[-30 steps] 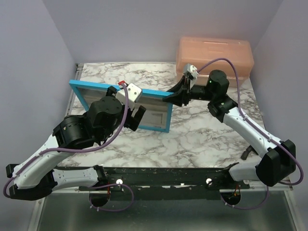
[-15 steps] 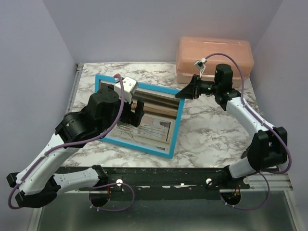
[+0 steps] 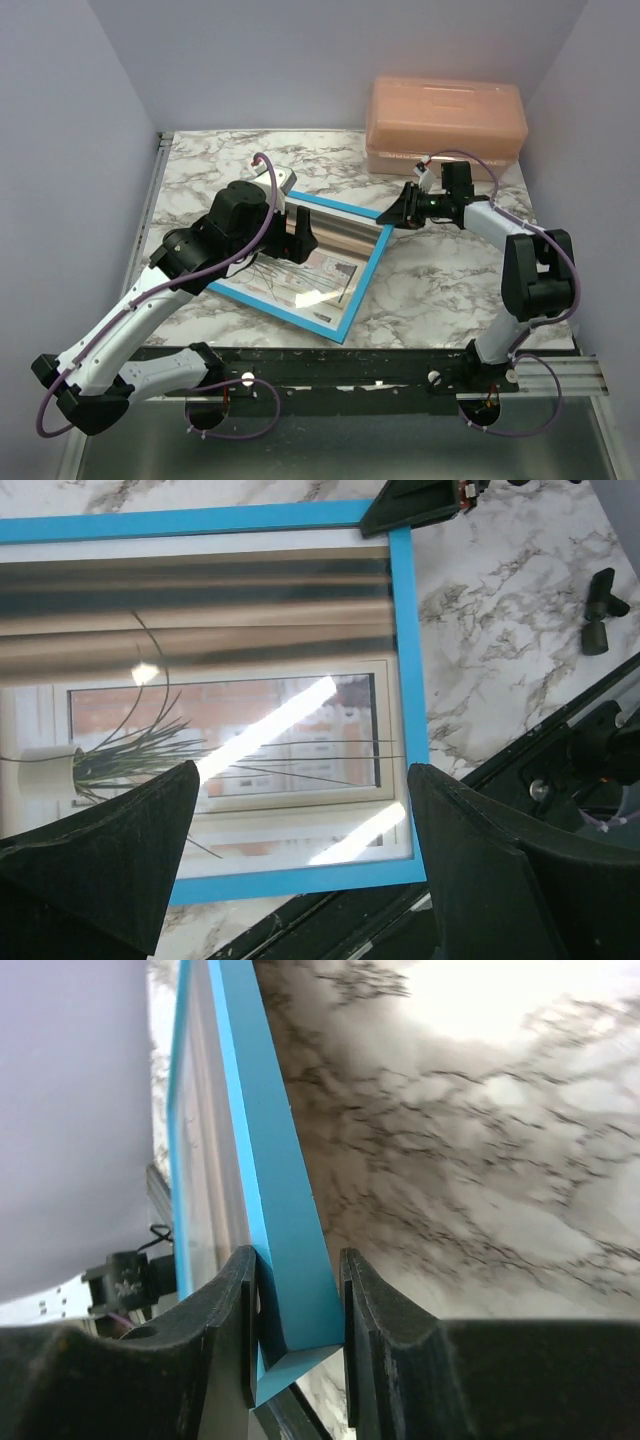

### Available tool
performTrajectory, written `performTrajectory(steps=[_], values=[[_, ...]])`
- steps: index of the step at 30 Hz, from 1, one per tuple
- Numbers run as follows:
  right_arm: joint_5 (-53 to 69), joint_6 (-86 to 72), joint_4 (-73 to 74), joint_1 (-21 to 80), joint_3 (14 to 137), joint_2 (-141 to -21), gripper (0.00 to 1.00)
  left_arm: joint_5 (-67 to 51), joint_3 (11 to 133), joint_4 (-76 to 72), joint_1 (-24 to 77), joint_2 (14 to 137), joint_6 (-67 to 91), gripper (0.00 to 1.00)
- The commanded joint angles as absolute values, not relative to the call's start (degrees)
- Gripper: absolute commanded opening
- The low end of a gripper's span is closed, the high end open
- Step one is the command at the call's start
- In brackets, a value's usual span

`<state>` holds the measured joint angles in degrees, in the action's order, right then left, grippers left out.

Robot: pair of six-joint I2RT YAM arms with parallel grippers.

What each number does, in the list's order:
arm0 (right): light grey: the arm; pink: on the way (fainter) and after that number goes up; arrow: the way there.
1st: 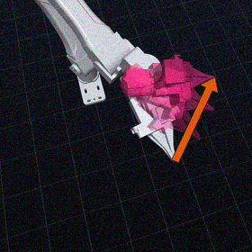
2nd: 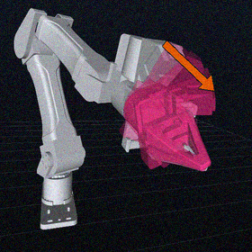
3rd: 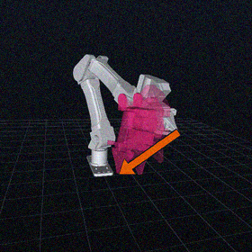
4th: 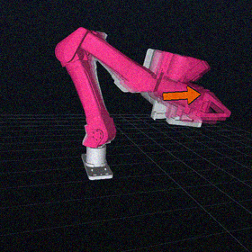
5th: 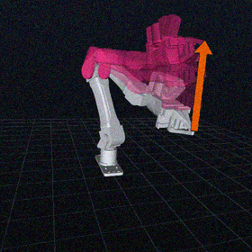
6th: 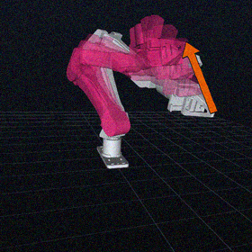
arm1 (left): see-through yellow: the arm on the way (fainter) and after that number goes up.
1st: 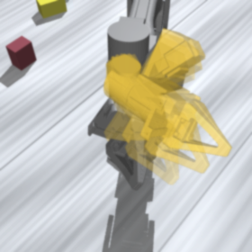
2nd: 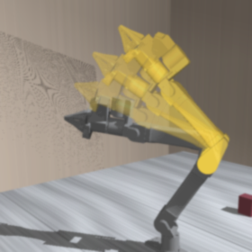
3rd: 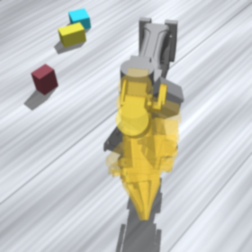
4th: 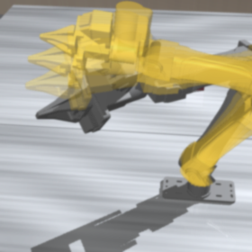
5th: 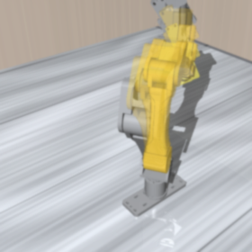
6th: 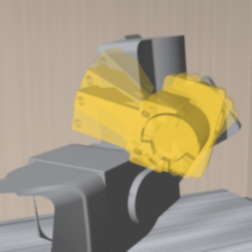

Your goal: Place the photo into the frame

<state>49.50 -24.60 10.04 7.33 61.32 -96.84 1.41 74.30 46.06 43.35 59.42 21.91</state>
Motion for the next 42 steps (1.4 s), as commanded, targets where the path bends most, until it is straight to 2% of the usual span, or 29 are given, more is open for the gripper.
performTrajectory(steps=[1, 3, 6, 13, 19, 22, 23, 24, 25, 26, 42], values=[[30.7, -20.1, 10.7, 6.0, 60.3, -99.8, 0.07, -4.5, 71.2, 40.0, 42.8, 59.5, 27.8, 0.89], [27.5, -20.9, 9.9, 5.9, 60.5, -100.7, 0.19, -5.2, 70.0, 38.7, 42.8, 59.7, 30.0, 0.89], [22.0, -21.9, 11.8, 5.8, 62.5, -103.3, 0.29, -6.2, 69.3, 37.8, 42.8, 59.6, 31.6, 0.88], [16.8, -22.9, 13.7, 5.1, 65.4, -108.7, 0.44, -4.7, 70.0, 38.8, 42.8, 58.7, 30.4, 0.88], [15.1, -24.1, 13.4, 4.7, 65.6, -108.5, 0.58, -4.7, 70.2, 39.5, 42.8, 58.7, 30.3, 0.88], [13.1, -25.0, 12.8, 4.6, 64.7, -106.2, 0.72, -4.7, 70.1, 39.2, 42.8, 58.0, 30.3, 0.88], [12.7, -25.3, 12.8, 4.5, 64.6, -105.6, 0.74, -4.7, 69.9, 38.8, 42.8, 57.6, 30.3, 0.88], [12.3, -25.3, 13.2, 4.5, 64.6, -104.9, 0.82, -4.7, 69.6, 38.4, 42.8, 57.1, 30.2, 0.88], [11.9, -25.5, 13.5, 4.4, 64.5, -104.2, 0.97, -4.7, 69.4, 37.9, 42.8, 56.7, 30.1, 0.88], [11.5, -25.6, 13.8, 4.4, 64.4, -103.5, 1.00, -4.7, 69.2, 37.7, 42.8, 56.3, 29.9, 0.88], [16.5, -23.9, 26.2, 8.1, 57.5, -94.2, 1.00, 1.7, 71.2, 43.3, 42.8, 55.8, 27.8, 0.88]])
